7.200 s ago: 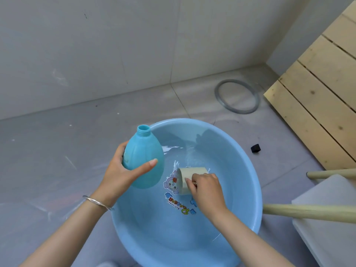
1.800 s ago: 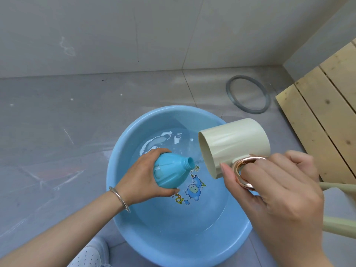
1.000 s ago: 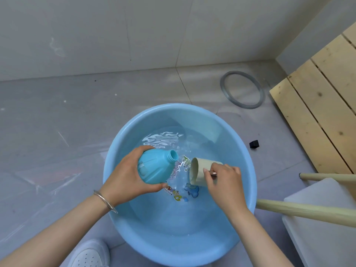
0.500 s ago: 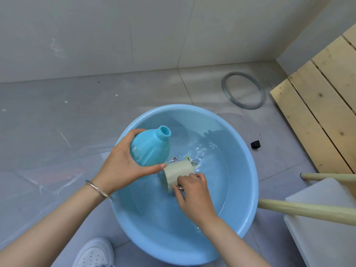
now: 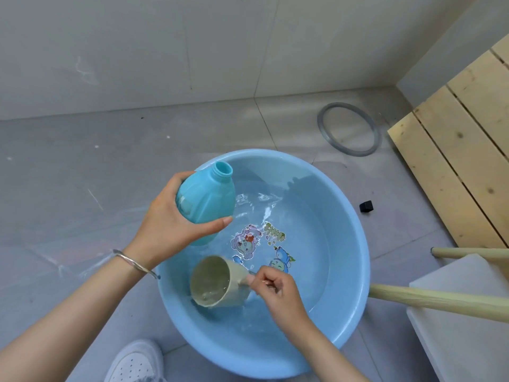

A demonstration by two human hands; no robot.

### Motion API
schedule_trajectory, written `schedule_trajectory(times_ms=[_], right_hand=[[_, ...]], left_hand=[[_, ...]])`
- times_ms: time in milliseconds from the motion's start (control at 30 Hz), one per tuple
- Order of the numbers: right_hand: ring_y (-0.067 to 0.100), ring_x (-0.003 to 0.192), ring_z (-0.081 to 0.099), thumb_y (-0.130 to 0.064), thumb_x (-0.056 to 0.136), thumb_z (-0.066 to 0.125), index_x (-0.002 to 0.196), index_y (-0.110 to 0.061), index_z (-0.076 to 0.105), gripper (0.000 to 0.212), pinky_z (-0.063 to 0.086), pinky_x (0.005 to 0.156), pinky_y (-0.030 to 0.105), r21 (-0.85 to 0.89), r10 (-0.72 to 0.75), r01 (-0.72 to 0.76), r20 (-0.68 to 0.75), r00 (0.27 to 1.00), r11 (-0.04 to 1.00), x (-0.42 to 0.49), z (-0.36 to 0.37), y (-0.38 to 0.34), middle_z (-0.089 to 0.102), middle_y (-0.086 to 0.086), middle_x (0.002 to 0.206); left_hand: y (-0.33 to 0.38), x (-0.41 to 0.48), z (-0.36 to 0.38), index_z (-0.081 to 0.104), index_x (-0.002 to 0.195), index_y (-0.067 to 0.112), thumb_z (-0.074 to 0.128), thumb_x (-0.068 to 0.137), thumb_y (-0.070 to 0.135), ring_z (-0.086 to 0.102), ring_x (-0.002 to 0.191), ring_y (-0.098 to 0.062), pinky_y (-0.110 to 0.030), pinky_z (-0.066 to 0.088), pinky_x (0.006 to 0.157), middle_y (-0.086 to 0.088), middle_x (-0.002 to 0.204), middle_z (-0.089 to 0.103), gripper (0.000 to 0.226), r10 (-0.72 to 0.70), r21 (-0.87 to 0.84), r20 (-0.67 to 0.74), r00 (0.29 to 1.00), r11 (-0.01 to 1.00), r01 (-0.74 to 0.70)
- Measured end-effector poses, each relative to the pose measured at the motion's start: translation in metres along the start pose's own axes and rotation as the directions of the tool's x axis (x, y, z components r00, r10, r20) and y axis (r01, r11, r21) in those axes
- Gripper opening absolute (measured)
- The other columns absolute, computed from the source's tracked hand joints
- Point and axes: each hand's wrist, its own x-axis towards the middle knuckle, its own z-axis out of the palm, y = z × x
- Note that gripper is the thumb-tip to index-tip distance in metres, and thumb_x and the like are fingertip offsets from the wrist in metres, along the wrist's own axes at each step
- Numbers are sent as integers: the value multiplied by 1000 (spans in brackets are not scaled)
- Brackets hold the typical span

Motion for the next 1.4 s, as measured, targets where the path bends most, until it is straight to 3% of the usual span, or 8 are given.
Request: schedule_trajectory(times_ms=[100,233,400,567,833,1067,1200,1400], right_hand=[[10,60,43,-44,61,67,45,-22,49,32,34,60,17,175,66,-56,-56,996,983,-6,-15,-2,42,-7,52],[11,60,45,-43,57,71,45,-19,45,37,38,62,15,362,86,-31,-136,987,932,-14,-34,-15,38,2,55],[12,60,42,-77,47,74,44,-22,46,62,33,78,32,360,65,48,-296,953,932,-13,-61,-34,38,-4,53],[7,53,44,-87,40,67,41,-23,51,66,34,74,26,413,68,139,-447,892,900,-9,-84,-56,41,-8,46],[18,58,34,-98,42,47,41,-16,42,82,26,61,31,337,104,71,-472,876,939,-14,-107,-85,38,3,47],[3,41,33,-98,43,44,39,-17,40,81,31,43,6,202,53,55,-493,869,978,-18,-103,-106,34,-8,40],[1,38,36,-79,64,49,43,-8,40,75,34,43,4,190,29,76,-498,867,979,-17,-104,-114,34,-6,39],[1,40,44,-91,49,50,37,-16,43,76,37,49,3,101,-23,87,-514,858,991,-17,-104,-122,38,-3,41]], left_hand=[[0,0,0,50,114,35,91,44,52,61,90,0,-11,48,70,16,103,63,82,5,6,9,1000,1000,-5],[0,0,1,50,115,34,85,44,47,62,91,-2,-15,49,72,15,104,62,80,8,-3,15,1000,1000,-8],[-6,-2,6,49,112,40,86,41,57,60,93,4,-3,45,71,20,104,61,81,44,6,56,997,999,-44],[-14,-6,17,50,116,35,92,49,41,55,102,5,0,38,79,22,110,58,80,122,104,146,982,985,-138],[-20,-15,29,45,117,43,79,47,62,52,109,-1,-14,42,92,27,115,52,80,196,213,254,947,944,-252],[-28,-14,32,43,122,42,79,48,63,51,109,-6,-30,45,94,23,117,51,85,219,283,271,937,913,-295],[-29,-15,30,43,123,42,77,48,64,50,108,-6,-29,45,93,24,117,50,86,222,315,275,936,899,-306],[-28,-16,30,42,123,43,76,48,66,49,106,-6,-25,43,92,27,116,48,85,232,333,280,932,886,-321]])
